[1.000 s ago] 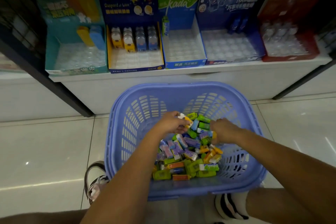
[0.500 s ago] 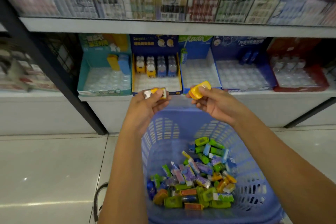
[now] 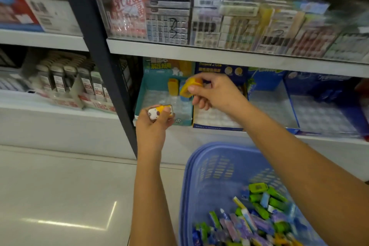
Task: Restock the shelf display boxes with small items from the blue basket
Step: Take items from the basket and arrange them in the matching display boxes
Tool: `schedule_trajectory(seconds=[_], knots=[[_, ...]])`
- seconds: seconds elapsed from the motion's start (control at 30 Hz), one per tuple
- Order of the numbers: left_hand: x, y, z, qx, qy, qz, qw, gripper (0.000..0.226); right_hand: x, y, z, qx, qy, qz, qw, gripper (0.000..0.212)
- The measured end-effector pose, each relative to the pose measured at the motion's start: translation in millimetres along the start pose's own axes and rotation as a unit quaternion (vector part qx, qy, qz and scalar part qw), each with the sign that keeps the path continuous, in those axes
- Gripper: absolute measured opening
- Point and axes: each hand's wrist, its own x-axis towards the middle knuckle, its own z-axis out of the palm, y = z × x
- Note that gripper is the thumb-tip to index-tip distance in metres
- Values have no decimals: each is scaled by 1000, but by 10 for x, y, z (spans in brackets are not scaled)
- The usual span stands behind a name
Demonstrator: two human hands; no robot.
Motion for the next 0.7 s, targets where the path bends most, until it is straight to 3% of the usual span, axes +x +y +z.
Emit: schedule_trajectory(seconds=[0.1,0.2,0.3,0.43,0.57,0.7], knots=[[81,-21,-27,59,1,-3,998,16,261,-80,185,-12,4,24,1000,18],[115,-41,-46,95,6,-7,995,17,454,-83,270,-189,27,-27,981,26],[110,-69,-79,97,4,-9,995,16,600,-57,279,-371,23,-78,925,41],[112,-89,-106,106,-4,-1,994,19,753,-21,257,-424,-9,-96,900,35],[126,-81,-114,105,-6,-8,994,21,859,69,316,-510,-63,-106,852,27],[144,-67,-130,109,-14,-9,994,22,947,52,357,-506,-93,-103,851,24]])
